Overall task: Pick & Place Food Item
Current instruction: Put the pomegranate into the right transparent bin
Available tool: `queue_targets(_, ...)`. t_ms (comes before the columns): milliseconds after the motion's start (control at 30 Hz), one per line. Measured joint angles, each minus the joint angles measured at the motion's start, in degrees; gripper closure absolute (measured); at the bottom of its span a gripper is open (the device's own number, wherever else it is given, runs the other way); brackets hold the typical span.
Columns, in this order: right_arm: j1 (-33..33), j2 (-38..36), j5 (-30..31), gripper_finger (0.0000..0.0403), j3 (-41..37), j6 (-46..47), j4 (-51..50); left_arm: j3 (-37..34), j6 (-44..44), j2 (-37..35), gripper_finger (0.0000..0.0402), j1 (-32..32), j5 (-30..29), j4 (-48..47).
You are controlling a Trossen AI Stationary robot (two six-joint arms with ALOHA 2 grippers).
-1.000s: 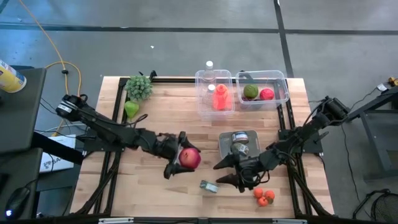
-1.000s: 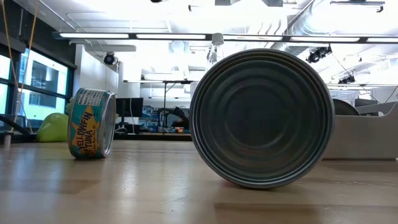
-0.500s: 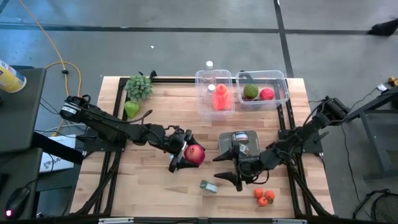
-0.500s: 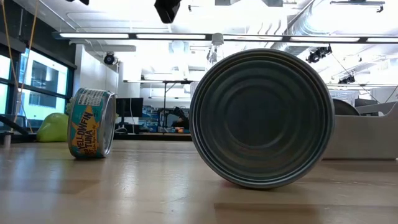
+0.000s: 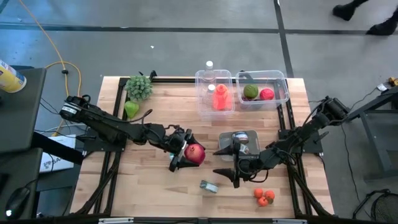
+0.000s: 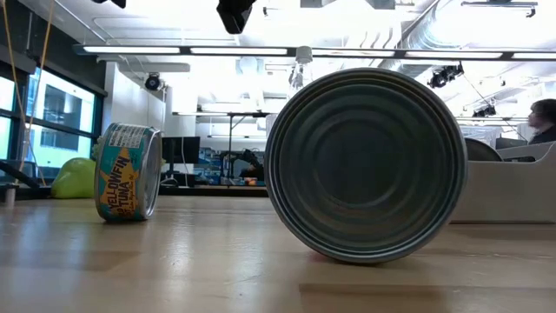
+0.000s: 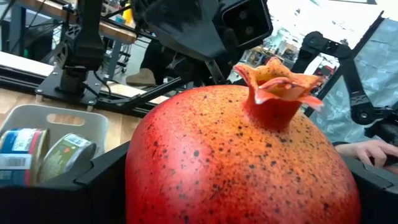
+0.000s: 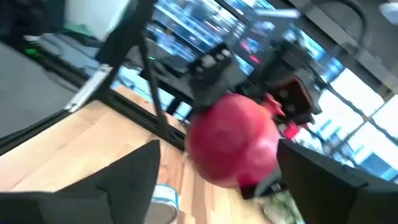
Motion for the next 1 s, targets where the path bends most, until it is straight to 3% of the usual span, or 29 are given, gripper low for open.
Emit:
queue_targets(233, -0.1, 0.0, 7.3, 0.0009, 0.0, 4.8, -0.7, 0.0, 0.0, 0.0, 0.0033, 1.1, -0.1, -0.3)
queue_targets(433, -0.6, 0.0, 9.4, 0.0039, 0.0, 9.6, -2.6, 0.0, 0.0, 0.0, 0.0033, 1.1, -0.1, -0.3)
queue_targets(700, -1.6, 0.0, 9.0, 0.0049, 0.0, 7.2, -3.1, 0.0, 0.1, 0.0, 0.0033, 1.4, -0.1, -0.3)
queue_targets(1000, -2.3, 0.0, 5.4, 0.0050, 0.0, -1.4, -0.4, 0.0, 0.1, 0.0, 0.0033, 1.4, 0.0, -0.3)
